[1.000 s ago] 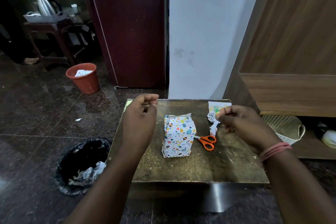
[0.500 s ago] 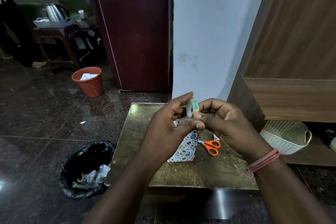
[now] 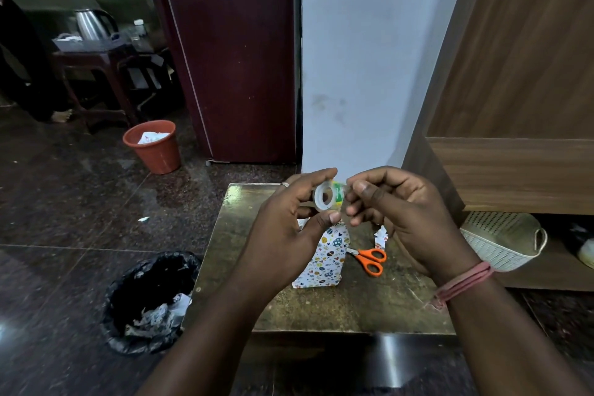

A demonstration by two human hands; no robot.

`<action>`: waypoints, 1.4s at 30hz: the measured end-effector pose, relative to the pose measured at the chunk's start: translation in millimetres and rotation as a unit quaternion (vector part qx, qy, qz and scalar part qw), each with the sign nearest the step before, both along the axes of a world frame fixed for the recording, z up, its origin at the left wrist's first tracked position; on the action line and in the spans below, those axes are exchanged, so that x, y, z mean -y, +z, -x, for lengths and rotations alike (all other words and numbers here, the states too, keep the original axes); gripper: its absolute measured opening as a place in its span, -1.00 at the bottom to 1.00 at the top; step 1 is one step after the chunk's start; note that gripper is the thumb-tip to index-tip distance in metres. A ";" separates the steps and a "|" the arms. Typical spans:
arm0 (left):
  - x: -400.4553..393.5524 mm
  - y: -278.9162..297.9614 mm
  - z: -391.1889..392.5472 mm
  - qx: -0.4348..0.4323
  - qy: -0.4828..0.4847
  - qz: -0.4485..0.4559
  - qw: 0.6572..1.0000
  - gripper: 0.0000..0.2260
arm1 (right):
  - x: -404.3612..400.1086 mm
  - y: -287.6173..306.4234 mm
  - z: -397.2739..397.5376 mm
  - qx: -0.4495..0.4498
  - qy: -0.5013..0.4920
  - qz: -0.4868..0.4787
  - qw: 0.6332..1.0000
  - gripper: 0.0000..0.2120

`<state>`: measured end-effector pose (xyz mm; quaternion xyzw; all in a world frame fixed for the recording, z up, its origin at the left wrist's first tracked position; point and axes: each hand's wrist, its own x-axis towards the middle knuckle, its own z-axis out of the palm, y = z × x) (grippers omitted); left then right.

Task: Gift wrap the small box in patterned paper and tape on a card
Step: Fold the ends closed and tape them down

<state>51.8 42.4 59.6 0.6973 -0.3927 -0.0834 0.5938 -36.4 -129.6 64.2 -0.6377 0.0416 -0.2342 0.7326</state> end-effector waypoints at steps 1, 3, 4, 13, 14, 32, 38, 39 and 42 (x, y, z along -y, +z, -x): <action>0.0 -0.8 -0.4 0.001 -0.003 0.000 1.000 -0.53 | 0.0 0.3 0.0 -0.001 -0.003 0.000 1.000 -0.82; -0.1 -2.0 -0.9 -0.002 -0.012 0.005 1.000 -0.52 | 0.0 -0.6 -0.3 -0.008 -0.006 0.005 1.000 -0.84; -0.1 -2.3 -1.1 -0.001 -0.017 0.006 1.000 -0.52 | -0.3 -1.0 -0.5 -0.013 -0.007 0.006 1.000 -0.84; -0.9 -4.9 -1.5 0.030 -0.023 -0.001 0.999 -0.59 | -7.6 -1.0 -4.4 -0.038 -0.019 -0.029 0.999 -0.82; -0.9 -4.7 -1.2 0.025 -0.015 0.004 1.000 -0.62 | -9.0 -0.9 -5.4 -0.037 -0.017 -0.033 0.999 -0.81; 1.1 5.3 2.1 -0.301 -0.084 0.096 0.945 -0.74 | -33.6 9.2 -12.7 -0.040 -0.021 -0.183 0.982 -0.73; 2.4 6.1 1.2 -0.347 -0.092 0.108 0.927 -0.68 | -32.6 6.6 -12.9 -0.039 -0.062 -0.179 0.981 -0.82; 2.0 6.3 1.1 -0.352 -0.103 0.111 0.924 -0.65 | -31.2 6.3 -13.4 -0.033 -0.075 -0.189 0.979 -0.83; 0.4 7.1 1.7 -0.357 -0.126 0.119 0.918 -0.55 | -21.9 5.8 -13.4 -0.025 -0.098 -0.198 0.975 -0.82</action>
